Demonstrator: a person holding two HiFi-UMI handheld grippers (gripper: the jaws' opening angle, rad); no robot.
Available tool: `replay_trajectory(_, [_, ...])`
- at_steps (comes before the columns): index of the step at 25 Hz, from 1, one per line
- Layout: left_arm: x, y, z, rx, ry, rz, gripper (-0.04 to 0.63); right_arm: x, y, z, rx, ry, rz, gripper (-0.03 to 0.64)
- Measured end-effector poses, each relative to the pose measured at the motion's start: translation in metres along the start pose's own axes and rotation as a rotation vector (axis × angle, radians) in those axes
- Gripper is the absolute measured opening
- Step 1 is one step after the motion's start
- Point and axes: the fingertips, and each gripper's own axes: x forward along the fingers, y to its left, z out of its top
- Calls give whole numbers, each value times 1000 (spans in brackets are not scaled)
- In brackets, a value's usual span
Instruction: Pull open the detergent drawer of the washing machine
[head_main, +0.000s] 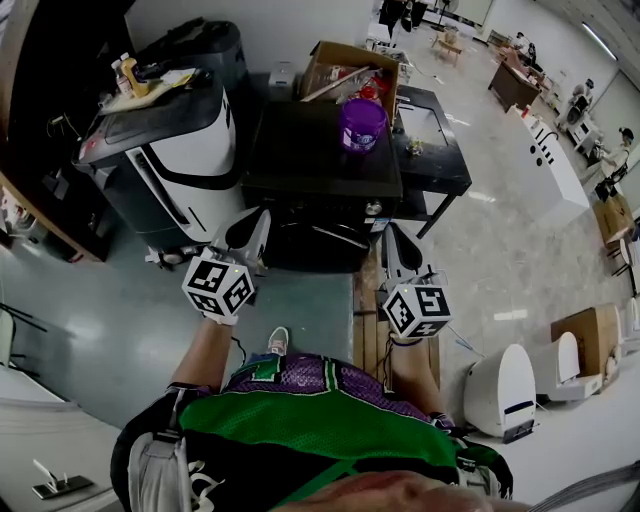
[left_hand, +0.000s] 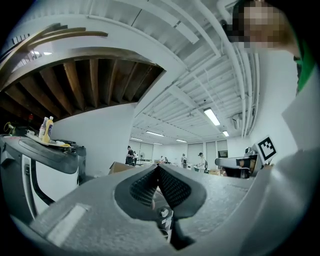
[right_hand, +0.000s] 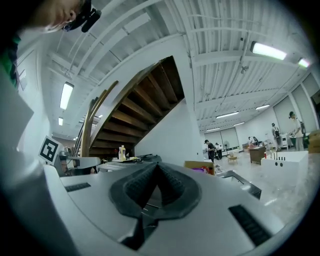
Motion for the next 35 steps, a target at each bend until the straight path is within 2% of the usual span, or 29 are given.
replay_trajectory(9, [-8, 6, -6, 9, 14, -8, 17, 2, 11, -6, 40, -13, 20, 0])
replay_trajectory(21, [19, 88, -5, 14, 13, -76, 17, 81, 48, -5, 52, -43, -7, 0])
replay_trajectory(35, [26, 174, -14, -7, 45, -140, 17, 157, 100, -25, 44, -24, -40, 1])
